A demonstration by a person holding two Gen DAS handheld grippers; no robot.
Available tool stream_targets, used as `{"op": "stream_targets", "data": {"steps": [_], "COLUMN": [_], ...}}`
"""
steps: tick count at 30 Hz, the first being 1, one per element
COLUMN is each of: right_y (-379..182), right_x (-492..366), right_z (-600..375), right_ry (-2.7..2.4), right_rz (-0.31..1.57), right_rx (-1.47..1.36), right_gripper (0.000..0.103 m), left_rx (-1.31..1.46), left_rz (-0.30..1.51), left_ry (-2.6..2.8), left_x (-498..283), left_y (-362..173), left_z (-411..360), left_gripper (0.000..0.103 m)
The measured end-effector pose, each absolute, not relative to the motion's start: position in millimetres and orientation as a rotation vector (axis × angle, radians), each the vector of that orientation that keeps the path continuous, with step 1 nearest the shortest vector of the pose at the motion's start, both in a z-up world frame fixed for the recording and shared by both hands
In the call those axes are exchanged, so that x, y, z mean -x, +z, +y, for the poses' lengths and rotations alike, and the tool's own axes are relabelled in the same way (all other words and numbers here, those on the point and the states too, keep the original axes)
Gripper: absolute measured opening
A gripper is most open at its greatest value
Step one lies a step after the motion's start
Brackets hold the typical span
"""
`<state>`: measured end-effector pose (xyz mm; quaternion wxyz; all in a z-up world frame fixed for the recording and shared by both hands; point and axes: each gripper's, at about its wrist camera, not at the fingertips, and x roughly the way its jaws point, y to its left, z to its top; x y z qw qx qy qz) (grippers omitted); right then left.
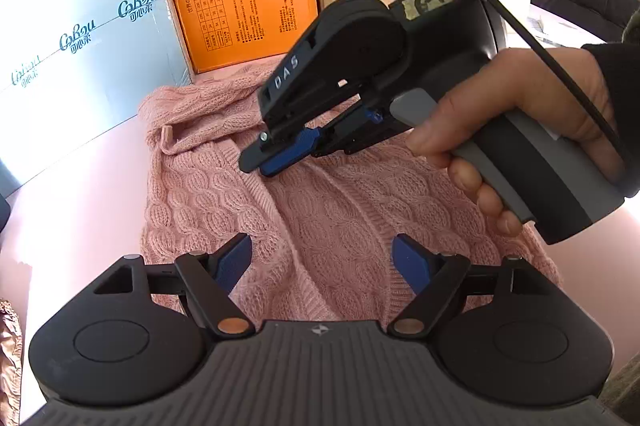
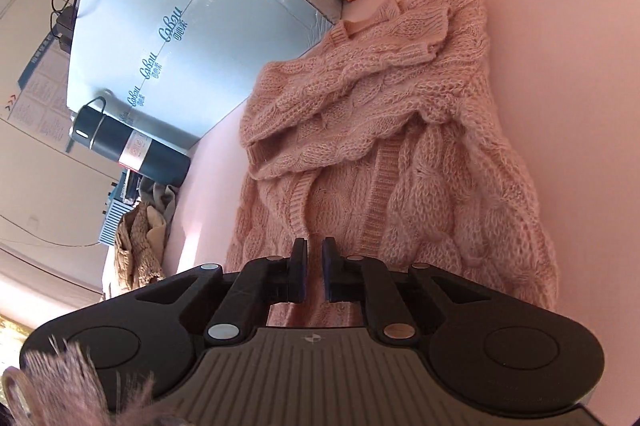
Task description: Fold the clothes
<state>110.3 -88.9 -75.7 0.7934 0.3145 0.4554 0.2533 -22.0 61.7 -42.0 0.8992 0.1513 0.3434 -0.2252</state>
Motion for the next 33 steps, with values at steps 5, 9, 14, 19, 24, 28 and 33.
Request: {"op": "stream_targets", "data": {"steps": [5,9,14,19,24,28,33], "right_y": [-47.2,-33.4,-48.4,-65.7,-59.2,-60.5,-63.8], "right_x": [-82.6,-47.8,-16.1,-15.8,-8.5,-8.0,-20.3], "right_z": [-102.0,-119.5,-132.0,-128.6,-130.3,-122.7,-82.4], "right_ry": [0.573,0.57,0.541,0.549,0.638,0.703,0.827], "right_rz": [0.866,0.837,0.915,0.94,0.913,0.91,0.961], "right_rx": [-0.65,-0.643,-0.707,-0.853,-0.976,-1.054,-1.144], "right_gripper": [0.068,0.072,0.082,0.096,0.097,0.097,0.098], "left_rx": [-0.313,-0.337,-0.314,-0.281,-0.265,-0.228,-0.108], "left_rz": [0.714,0.797,0.82,0.836,0.731,0.764,0.905], "left_ry": [-0.497,-0.56,-0.556,-0.527,-0.447,-0.351,-0.288], "left_x": [33.1,37.6,37.0,37.2,64.8,75.8,81.7], "left_y": [-37.3,-50.9,-55.1,-50.6,-28.6,-24.4,-42.3], "left_z": [59.7,41.6,32.7,34.5,56.4,87.8,119.2], "left_gripper": [0.081,0.082,0.085,0.086,0.086,0.086,0.086]}}
